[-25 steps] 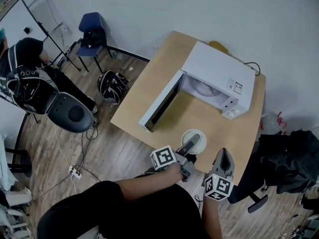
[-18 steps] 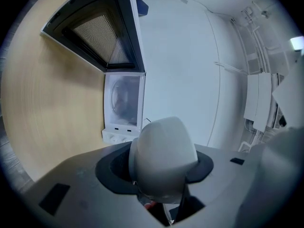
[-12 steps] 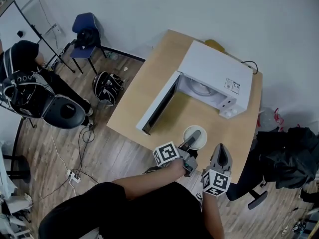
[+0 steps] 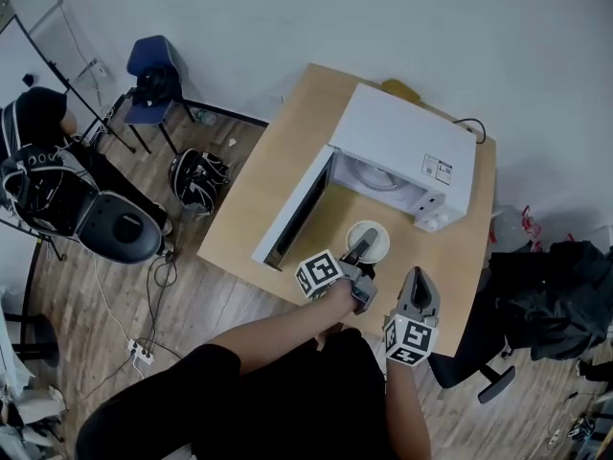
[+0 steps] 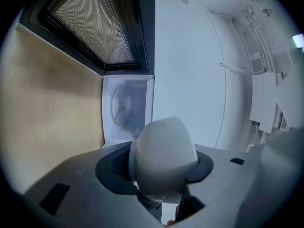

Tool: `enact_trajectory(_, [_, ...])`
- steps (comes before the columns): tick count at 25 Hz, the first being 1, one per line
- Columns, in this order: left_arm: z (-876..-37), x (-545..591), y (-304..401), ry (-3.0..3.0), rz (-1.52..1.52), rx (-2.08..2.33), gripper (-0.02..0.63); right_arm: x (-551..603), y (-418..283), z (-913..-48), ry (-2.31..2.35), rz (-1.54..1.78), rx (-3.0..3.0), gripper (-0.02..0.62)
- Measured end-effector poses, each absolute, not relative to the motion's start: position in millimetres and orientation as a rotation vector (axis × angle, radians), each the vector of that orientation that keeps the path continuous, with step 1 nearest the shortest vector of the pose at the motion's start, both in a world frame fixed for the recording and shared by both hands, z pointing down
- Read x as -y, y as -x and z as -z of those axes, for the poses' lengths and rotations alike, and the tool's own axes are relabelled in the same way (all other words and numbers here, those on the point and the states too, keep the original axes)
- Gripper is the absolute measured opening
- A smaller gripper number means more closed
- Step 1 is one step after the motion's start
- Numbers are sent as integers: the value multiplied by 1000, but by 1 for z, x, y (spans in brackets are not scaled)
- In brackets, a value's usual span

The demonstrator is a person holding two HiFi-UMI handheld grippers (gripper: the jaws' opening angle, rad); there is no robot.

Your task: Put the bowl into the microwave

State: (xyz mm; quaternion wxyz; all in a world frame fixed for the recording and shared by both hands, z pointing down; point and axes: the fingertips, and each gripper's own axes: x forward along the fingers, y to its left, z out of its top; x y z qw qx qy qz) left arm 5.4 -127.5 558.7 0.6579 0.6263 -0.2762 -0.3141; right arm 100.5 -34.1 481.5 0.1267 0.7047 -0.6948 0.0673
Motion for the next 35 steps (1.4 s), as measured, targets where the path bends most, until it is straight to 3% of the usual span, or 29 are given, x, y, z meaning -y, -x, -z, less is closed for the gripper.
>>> enact_trajectory(16, [-624,233,-32,-1461,669,695,221,122,-147,-545,-1966,-271,2037,60])
enact_trajectory(35, [-703,340,-66,-1475,484,744,221,181,-133,-605,-1809,-429,2097,60])
